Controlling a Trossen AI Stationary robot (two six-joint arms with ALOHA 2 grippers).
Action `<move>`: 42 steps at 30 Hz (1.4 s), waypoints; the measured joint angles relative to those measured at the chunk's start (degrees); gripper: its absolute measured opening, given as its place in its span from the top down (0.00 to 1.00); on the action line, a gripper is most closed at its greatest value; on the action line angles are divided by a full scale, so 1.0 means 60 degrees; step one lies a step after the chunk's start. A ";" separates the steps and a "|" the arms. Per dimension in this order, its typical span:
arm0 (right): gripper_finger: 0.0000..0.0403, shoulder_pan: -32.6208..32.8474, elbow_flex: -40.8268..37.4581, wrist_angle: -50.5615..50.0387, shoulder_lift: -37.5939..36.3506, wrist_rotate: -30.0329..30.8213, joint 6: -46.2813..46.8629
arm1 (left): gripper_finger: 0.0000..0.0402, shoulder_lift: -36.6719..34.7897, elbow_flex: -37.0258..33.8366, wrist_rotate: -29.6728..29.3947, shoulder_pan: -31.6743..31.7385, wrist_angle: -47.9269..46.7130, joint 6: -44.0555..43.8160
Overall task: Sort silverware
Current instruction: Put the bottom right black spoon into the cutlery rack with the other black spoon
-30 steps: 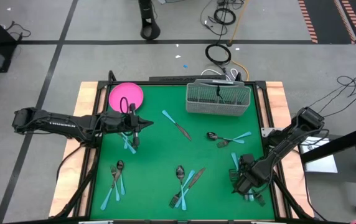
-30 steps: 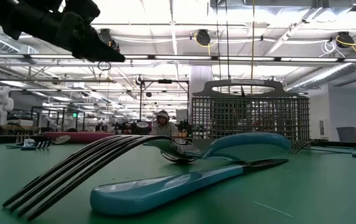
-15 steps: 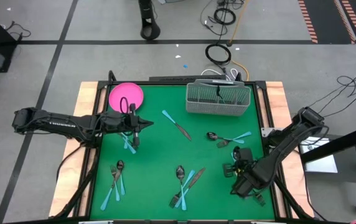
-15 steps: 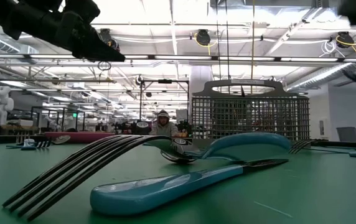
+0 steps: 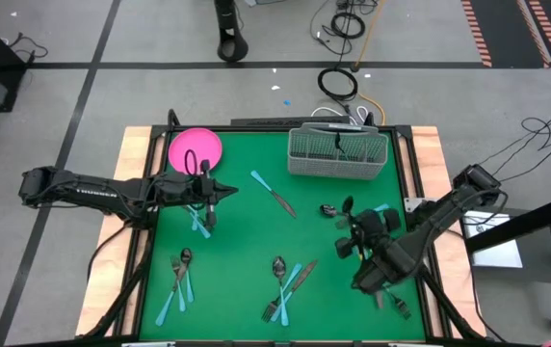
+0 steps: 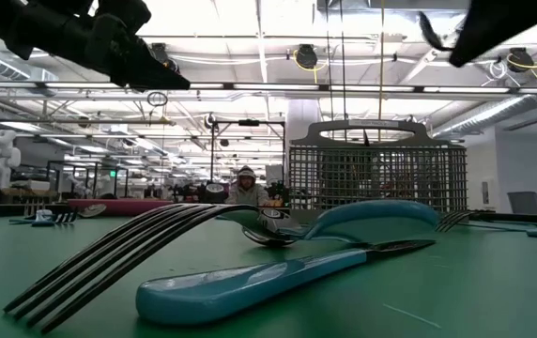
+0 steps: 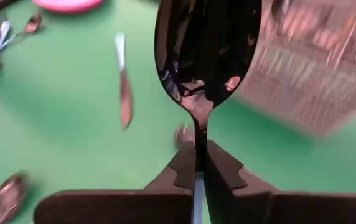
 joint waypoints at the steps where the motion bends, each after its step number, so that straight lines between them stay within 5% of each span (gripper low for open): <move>1: 1.00 -0.0223 -0.0069 0.0000 0.0000 0.0410 -0.0255 | 1.00 0.0000 0.0000 0.0000 -0.0002 0.0044 -0.0060; 9: 1.00 -0.2488 -0.0402 -0.0144 -0.0191 0.3432 -0.2359 | 1.00 -0.0003 0.0000 -0.0062 -0.0001 0.0060 -0.0246; 21: 1.00 -0.6133 -0.1078 0.0678 -0.1384 0.5090 -0.3786 | 1.00 -0.0004 0.0000 -0.0059 0.0001 -0.0005 -0.0241; 24: 1.00 -0.6671 -0.1195 0.1551 -0.1503 0.4604 -0.4864 | 1.00 -0.0003 0.0000 -0.0058 0.0002 -0.0009 -0.0235; 31: 1.00 -0.7449 -0.1195 0.5415 -0.1512 0.2506 -1.0917 | 1.00 -0.0001 0.0000 -0.0062 -0.0002 -0.0021 -0.0173; 37: 1.00 -0.7718 -0.1365 0.7873 -0.1941 0.1685 -1.3541 | 1.00 -0.0002 0.0000 -0.0062 -0.0002 -0.0063 -0.0221; 42: 1.00 -0.8190 -0.2890 1.1126 -0.3074 0.0021 -1.5465 | 1.00 0.0000 0.0000 -0.0062 0.0001 -0.0284 -0.0227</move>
